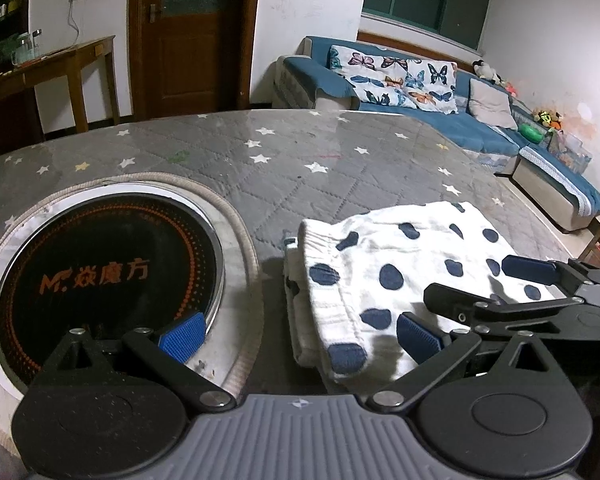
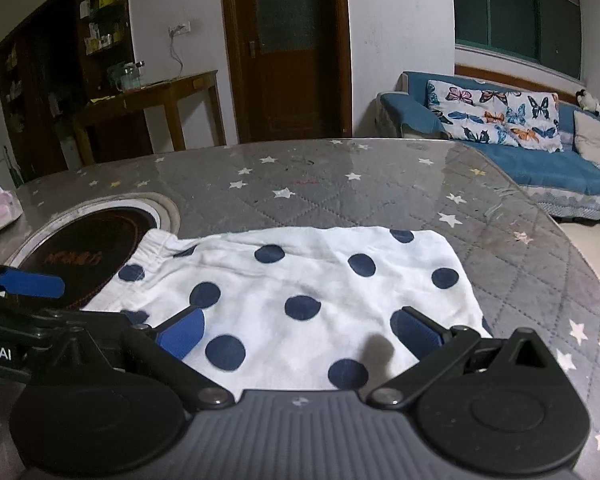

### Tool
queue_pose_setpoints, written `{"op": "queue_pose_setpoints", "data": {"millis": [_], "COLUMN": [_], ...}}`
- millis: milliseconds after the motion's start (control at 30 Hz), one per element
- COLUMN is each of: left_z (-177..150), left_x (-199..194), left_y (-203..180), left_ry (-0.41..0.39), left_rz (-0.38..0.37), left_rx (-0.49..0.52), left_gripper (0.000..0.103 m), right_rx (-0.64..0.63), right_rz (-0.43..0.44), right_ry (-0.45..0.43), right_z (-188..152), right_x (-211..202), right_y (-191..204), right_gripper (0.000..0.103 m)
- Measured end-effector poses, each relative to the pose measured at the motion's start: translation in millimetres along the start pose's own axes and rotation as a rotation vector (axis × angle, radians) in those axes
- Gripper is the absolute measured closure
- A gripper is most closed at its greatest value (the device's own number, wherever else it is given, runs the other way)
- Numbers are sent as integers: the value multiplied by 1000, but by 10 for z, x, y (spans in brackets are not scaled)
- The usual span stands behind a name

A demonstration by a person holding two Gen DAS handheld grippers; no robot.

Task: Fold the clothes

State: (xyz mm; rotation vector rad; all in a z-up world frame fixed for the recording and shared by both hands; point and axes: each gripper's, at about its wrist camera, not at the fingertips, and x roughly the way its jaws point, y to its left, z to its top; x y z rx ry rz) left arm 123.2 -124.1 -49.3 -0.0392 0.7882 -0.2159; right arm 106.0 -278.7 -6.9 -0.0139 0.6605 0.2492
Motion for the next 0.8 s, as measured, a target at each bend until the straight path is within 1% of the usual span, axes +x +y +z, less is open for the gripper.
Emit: {"op": "queue_pose_setpoints", "data": {"millis": [100,300,800], "left_z": [-42,-126,-311], "left_x": [-35,-92,-338], "left_y": [-9,-11,-45], "left_ry": [0,4,-23], "left_rz": [-4,-5,-15], "left_rx": [3,4,14], "left_gripper": [0,0,0], "right_rx": [-7,-8,4], "right_rz": [-27,-51,-69], "right_ry": [-1,4,-9], "right_z": [-32,-132,-291], "right_x": [-51,-153,-422], "right_y": [24,69,154], "right_gripper": [0,0,0]}}
